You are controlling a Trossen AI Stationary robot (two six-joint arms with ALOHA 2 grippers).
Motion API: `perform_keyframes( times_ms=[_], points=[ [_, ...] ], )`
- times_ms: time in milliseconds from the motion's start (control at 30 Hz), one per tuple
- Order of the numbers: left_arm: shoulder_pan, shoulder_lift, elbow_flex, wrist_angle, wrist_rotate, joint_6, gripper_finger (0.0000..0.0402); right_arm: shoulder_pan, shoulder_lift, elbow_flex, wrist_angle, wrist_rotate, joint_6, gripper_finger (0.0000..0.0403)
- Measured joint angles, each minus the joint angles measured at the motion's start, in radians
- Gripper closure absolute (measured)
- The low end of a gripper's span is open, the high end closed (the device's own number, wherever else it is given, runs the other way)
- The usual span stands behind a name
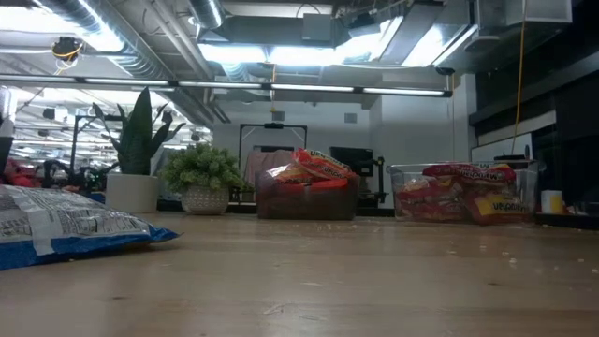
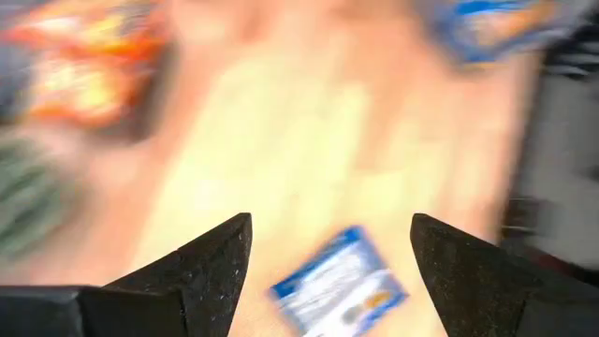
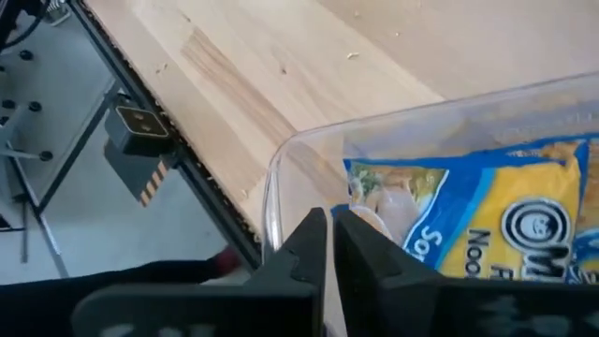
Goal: Sort Maruchan noodles
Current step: Put the blue noodle pack into the bottom transparent bin
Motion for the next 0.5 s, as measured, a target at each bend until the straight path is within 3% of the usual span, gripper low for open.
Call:
perform_keyframes(
  times_ms=[100, 267, 500],
  points=[
    [-0.087, -0.013, -0.014, -0.121, -0.158, -0.158, 0.0115, 0.0, 0.006, 0.0, 0.005, 0.027, -0.027, 0.0375],
    [-0.16, -0.122, -0.151, -0.07, -0.189, -0.302, 0.0115, -0.008, 0.005, 0.0, 0.015, 0.096, -0.049, 0.0301],
    [-0.181, -0.373, -0.539, 0.041, -0.239, -0.527, 0.0115, -0.022, 0.005, 0.0, 0.043, 0.107, -0.077, 0.0213]
  ],
)
